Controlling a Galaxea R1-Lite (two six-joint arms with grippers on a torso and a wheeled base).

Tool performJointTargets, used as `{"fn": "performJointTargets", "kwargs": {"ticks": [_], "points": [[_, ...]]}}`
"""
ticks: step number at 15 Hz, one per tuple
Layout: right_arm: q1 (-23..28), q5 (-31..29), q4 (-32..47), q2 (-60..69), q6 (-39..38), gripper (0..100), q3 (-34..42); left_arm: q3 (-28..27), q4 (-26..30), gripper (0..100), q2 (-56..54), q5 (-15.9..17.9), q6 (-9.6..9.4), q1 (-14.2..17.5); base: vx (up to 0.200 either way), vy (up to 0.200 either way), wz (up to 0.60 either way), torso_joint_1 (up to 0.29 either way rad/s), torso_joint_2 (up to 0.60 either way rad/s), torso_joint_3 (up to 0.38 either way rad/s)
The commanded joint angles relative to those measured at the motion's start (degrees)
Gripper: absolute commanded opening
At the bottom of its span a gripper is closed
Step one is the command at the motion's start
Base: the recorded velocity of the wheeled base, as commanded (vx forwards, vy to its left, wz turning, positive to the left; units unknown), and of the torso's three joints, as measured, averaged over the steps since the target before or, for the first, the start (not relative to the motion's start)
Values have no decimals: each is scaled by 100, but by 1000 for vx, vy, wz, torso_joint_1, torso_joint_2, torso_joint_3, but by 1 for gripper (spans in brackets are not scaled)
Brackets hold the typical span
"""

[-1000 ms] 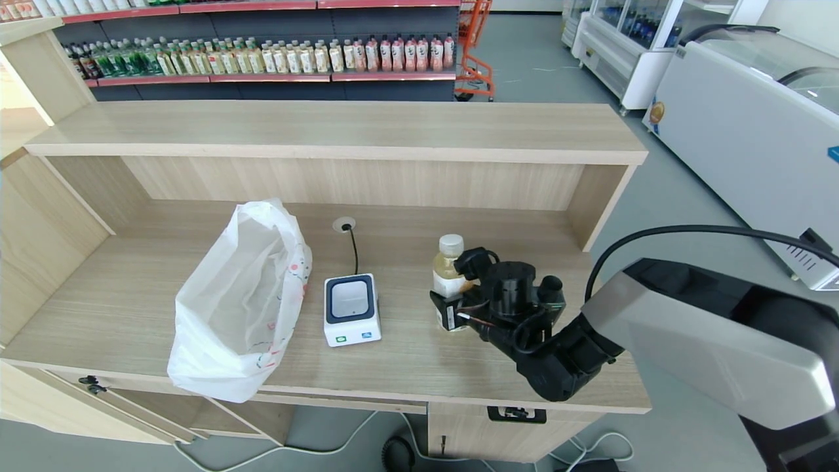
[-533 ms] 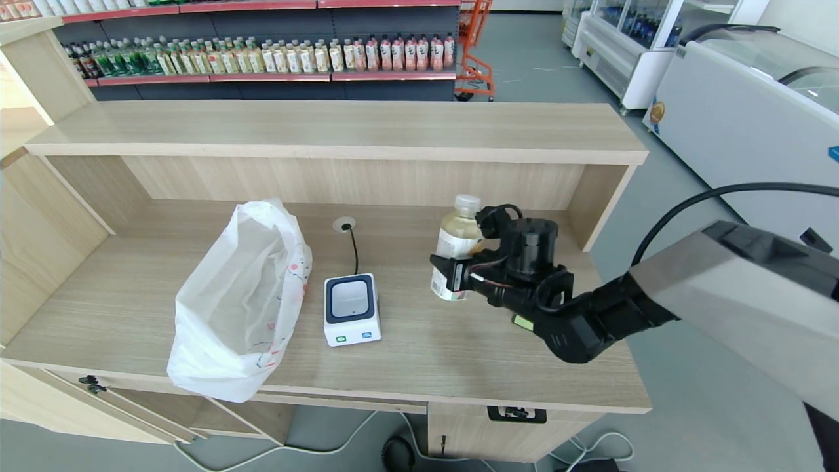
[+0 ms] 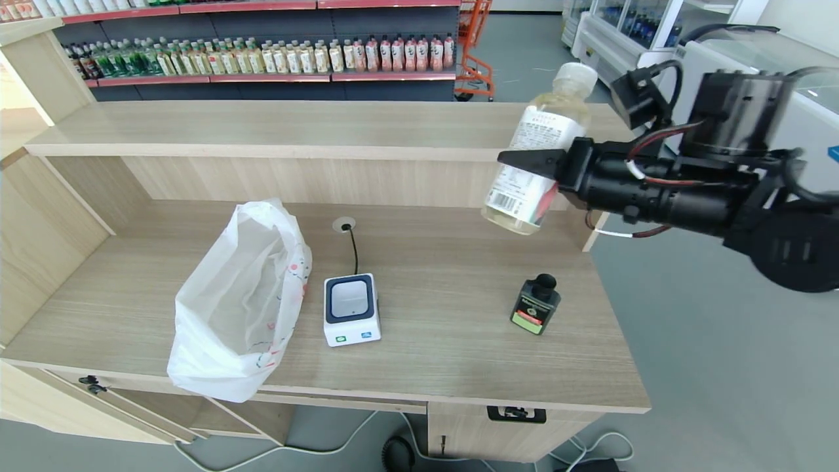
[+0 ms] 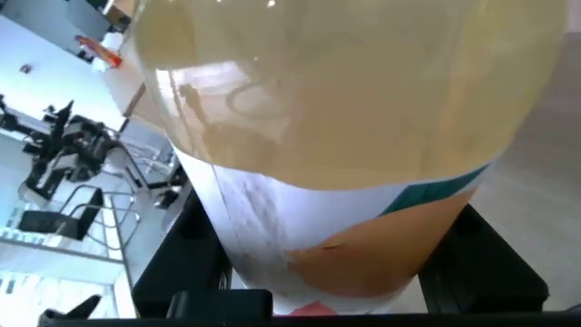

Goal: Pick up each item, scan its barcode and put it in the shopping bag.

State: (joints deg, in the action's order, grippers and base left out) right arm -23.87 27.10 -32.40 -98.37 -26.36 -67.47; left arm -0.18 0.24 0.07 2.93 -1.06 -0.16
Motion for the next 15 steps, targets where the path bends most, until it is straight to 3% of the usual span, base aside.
{"fn": "performJointTargets", "kwargs": {"ticks": [1, 3, 4, 7, 15], "points": [[111, 902, 147, 1759, -168, 0, 1122, 1, 2, 0, 1, -3, 1, -2, 0, 0, 0, 0, 0, 0], [-12, 1236, 147, 2234, -186, 0, 1536, 1, 2, 0, 1, 6, 1, -2, 0, 0, 0, 0, 0, 0], [-109, 1702, 155, 2603, -309, 0, 1738, 1, 2, 0, -7, -3, 1, -2, 0, 0, 0, 0, 0, 0], [-346, 2467, 498, 3183, -783, 0, 1755, 1, 2, 0, 1, -3, 1, -2, 0, 0, 0, 0, 0, 0], [-680, 2528, 1614, 3869, -854, 0, 1790, 1, 2, 0, 1, -3, 1, -2, 0, 0, 0, 0, 0, 0]]}}
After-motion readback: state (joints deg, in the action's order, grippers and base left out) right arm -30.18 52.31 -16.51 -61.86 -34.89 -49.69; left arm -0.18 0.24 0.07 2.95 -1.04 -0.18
